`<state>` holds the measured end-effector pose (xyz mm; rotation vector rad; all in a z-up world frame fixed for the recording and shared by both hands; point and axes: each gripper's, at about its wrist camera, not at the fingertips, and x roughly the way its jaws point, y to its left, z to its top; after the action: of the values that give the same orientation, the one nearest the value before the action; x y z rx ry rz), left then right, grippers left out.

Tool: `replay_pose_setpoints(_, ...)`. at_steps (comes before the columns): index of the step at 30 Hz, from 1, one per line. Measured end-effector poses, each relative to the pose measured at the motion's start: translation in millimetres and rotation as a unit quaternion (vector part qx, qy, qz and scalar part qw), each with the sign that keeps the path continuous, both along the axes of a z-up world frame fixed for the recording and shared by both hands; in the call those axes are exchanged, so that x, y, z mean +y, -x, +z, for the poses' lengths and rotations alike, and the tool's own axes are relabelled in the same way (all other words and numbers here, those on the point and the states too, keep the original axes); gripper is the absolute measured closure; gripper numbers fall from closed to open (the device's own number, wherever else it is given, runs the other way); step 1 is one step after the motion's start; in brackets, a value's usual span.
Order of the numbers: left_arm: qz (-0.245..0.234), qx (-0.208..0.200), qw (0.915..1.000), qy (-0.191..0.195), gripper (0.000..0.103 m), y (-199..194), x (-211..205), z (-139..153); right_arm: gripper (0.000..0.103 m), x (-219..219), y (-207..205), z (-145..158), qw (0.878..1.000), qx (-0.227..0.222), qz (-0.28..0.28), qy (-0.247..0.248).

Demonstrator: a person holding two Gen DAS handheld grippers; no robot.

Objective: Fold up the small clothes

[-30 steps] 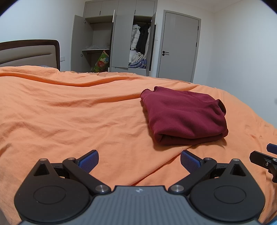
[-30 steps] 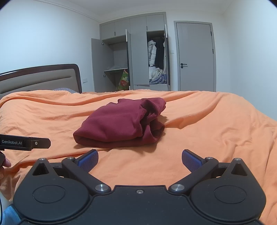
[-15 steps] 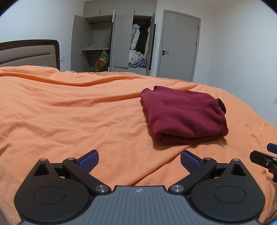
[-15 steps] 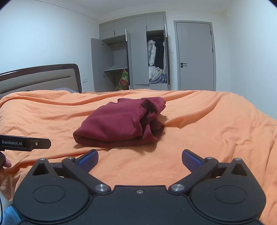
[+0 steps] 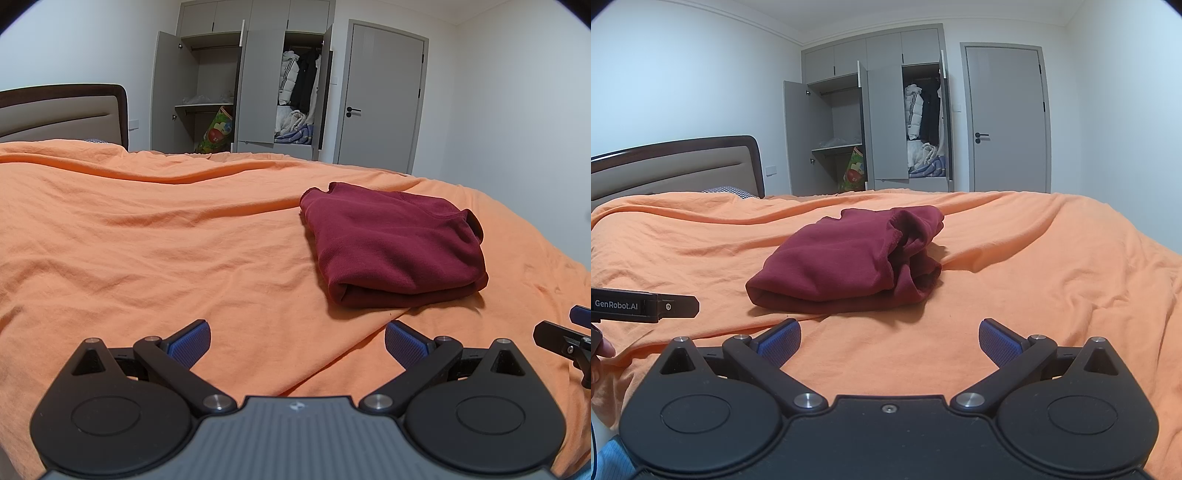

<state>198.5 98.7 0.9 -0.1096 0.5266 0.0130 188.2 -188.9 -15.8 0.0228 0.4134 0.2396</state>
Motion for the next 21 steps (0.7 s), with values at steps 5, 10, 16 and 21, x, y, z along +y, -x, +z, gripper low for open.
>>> replay_pose_setpoints(5, 0.0, 0.001, 1.0, 0.0, 0.0, 0.1, 0.9, -0.4, 0.001, 0.8, -0.5, -0.8, 1.0, 0.001, -0.001, 0.0)
replay_pose_setpoints(10, 0.017, 0.005, 0.9998, -0.011, 0.0, -0.7, 0.2, 1.1, 0.001, 0.5, -0.3, -0.4, 1.0, 0.001, -0.001, 0.0)
replay_pose_setpoints(16, 0.037, -0.01, 0.9986, -0.036, 0.0, 2.0, -0.4, 6.6, 0.001, 0.6, -0.8, -0.7, 1.0, 0.002, -0.001, 0.0)
replay_pose_setpoints(21, 0.037, -0.01, 0.9987, -0.035, 0.0, 1.9, -0.4, 8.7, 0.001, 0.3, -0.7, -0.3, 1.0, 0.001, -0.001, 0.0)
